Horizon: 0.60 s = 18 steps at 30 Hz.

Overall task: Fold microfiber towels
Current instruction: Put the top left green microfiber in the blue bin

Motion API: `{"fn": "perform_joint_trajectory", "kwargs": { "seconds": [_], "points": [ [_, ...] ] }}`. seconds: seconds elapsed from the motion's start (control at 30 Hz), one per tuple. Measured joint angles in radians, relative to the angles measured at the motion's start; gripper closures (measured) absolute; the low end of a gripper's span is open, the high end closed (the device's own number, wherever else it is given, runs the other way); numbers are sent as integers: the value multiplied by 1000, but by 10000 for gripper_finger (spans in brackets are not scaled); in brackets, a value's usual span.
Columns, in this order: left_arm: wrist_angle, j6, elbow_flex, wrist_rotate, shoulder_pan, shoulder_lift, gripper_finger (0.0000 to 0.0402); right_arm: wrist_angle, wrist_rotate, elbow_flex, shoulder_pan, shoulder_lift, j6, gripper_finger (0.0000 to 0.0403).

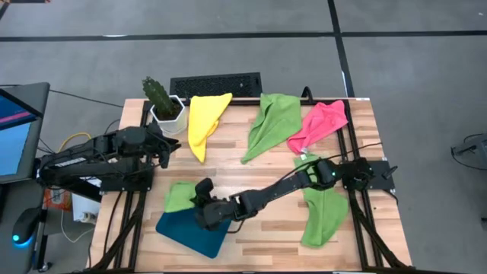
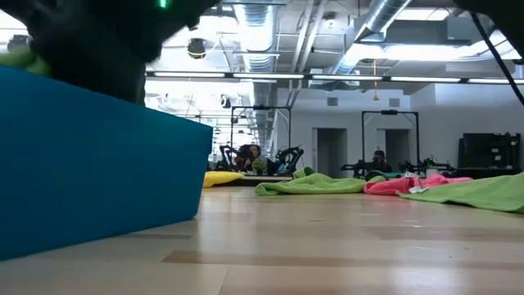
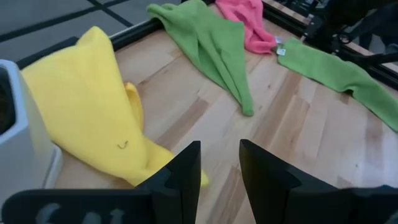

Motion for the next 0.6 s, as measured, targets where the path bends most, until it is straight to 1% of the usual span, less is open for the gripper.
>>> {"fn": "perform_joint_trajectory", "kwargs": {
  "seconds": [0.13, 0.23, 0.4, 0.6],
  "points": [
    [4, 0, 0, -30, 0, 1, 299, -15, 2, 1, 27, -11, -36, 377],
    [5, 0, 0, -37, 0, 1, 299, -32, -8, 1, 41, -10, -34, 378],
    [6, 1, 0, -75, 0, 1, 299, -51, -87, 1, 24, -3, 67, 367],
    [8, 5, 0, -82, 0, 1, 299, -62, -157, 0, -10, -3, 93, 376]
  ]
}}
